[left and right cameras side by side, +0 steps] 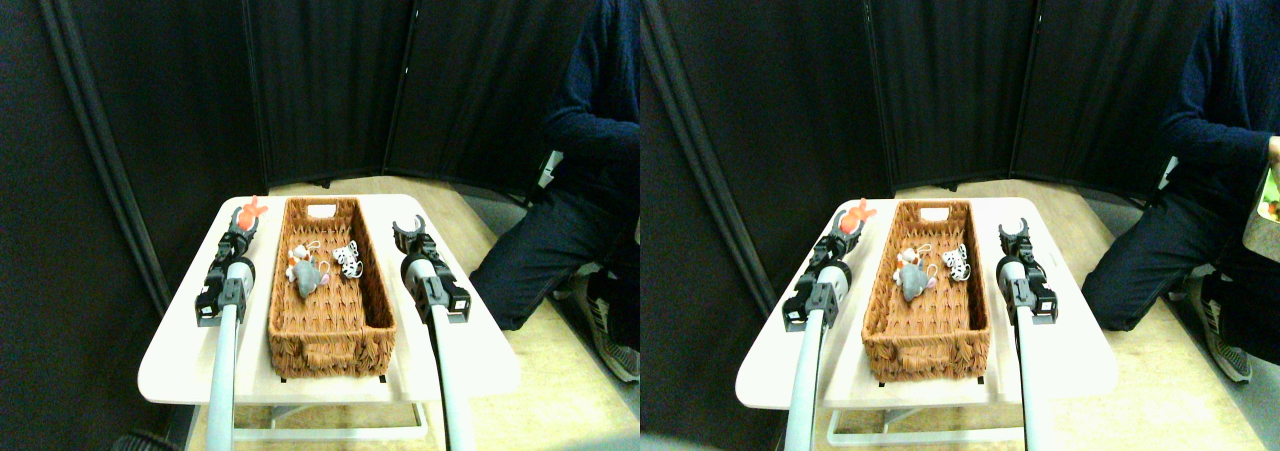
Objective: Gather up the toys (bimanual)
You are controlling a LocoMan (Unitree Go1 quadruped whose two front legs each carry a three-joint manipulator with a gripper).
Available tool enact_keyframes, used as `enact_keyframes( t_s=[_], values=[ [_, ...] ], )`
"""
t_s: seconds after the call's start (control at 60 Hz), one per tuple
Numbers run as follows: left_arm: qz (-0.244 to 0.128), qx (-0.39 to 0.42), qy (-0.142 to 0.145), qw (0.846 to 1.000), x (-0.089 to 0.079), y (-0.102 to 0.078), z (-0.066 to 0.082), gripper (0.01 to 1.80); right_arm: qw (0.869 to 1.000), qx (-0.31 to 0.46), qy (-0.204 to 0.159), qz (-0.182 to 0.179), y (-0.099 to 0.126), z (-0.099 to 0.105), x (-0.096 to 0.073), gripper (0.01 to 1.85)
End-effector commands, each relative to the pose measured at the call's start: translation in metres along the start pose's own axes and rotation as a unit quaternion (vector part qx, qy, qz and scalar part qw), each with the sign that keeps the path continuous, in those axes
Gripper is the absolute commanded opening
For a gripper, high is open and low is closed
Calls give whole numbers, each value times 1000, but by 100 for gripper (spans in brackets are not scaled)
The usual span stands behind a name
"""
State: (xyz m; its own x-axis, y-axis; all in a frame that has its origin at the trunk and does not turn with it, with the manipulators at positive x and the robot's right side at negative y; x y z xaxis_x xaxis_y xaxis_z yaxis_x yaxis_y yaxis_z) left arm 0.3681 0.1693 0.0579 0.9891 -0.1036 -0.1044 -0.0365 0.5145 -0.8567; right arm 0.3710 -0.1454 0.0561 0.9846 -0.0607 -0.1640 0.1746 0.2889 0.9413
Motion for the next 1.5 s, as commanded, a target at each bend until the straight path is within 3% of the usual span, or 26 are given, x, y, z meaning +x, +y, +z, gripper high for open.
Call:
enact_keyframes(
  t_s=[0.017,0.15,0.483,0.95,1.183,1.283,1.383,1.45,1.5],
  values=[
    [-35,7,8,999,1,-21,3,1,1000,4,-12,22,9,3,1,31],
    [-42,6,34,999,1,-37,-5,1,1000,9,-11,23,7,4,2,32],
    [-41,-56,102,992,-1,-68,-43,1,999,6,-26,25,4,6,8,31],
    [-43,-87,136,986,-7,-91,-72,1,999,11,-26,25,5,6,9,33],
    [-39,-126,184,974,-7,-92,-79,1,999,11,-33,18,3,7,8,30],
    [-32,-132,185,973,-7,-89,-77,14,999,11,-34,20,3,7,8,28],
    [-24,-143,197,970,-7,-85,-71,42,999,8,-32,22,3,8,9,27],
    [-21,-139,195,971,-8,-84,-69,50,999,2,-30,23,3,8,9,27],
    [-13,-140,192,971,-9,-81,-66,66,999,5,-35,19,3,7,8,23]
  ],
)
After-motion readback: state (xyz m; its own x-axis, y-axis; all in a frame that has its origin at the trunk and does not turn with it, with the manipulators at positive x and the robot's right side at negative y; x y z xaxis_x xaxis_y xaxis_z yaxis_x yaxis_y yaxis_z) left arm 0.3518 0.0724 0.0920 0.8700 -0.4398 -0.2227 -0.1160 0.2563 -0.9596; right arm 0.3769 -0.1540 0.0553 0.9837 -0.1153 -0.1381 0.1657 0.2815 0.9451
